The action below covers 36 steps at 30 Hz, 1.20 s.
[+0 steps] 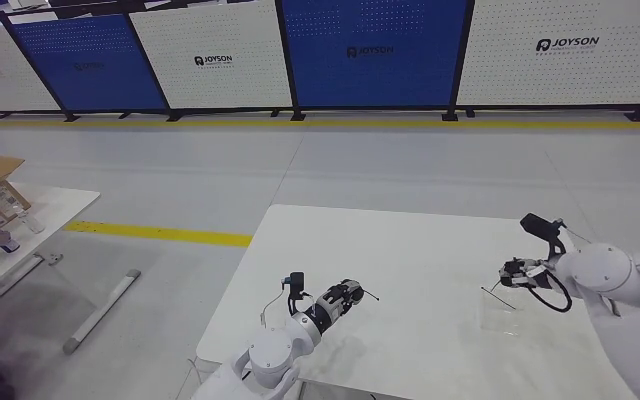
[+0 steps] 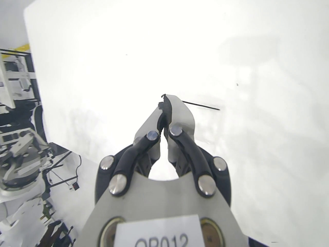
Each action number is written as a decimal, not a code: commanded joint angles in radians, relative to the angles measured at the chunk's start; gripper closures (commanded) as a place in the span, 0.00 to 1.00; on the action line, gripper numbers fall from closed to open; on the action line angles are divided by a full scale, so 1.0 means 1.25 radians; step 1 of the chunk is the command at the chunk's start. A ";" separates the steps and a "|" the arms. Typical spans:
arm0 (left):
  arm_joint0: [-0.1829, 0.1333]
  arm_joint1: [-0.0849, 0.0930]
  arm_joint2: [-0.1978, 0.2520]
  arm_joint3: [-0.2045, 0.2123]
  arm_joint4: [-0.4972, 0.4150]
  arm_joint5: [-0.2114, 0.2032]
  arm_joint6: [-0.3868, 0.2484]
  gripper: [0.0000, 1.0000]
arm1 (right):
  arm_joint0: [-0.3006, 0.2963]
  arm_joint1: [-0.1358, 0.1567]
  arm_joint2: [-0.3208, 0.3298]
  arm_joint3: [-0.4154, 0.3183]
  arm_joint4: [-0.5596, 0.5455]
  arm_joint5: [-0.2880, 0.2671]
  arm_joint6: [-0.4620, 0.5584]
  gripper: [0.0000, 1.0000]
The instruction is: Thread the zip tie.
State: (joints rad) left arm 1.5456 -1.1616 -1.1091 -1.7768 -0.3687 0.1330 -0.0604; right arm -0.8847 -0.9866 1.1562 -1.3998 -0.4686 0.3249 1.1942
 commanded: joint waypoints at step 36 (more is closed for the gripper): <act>-0.058 -0.041 0.128 0.074 0.111 -0.101 0.240 1.00 | -0.090 -0.002 0.009 -0.112 0.079 -0.021 -0.070 1.00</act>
State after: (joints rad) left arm 1.4732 -1.2134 -0.9495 -1.6848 -0.2296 0.0071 0.2390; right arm -0.9835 -0.9881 1.1688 -1.5235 -0.3863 0.3003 1.1246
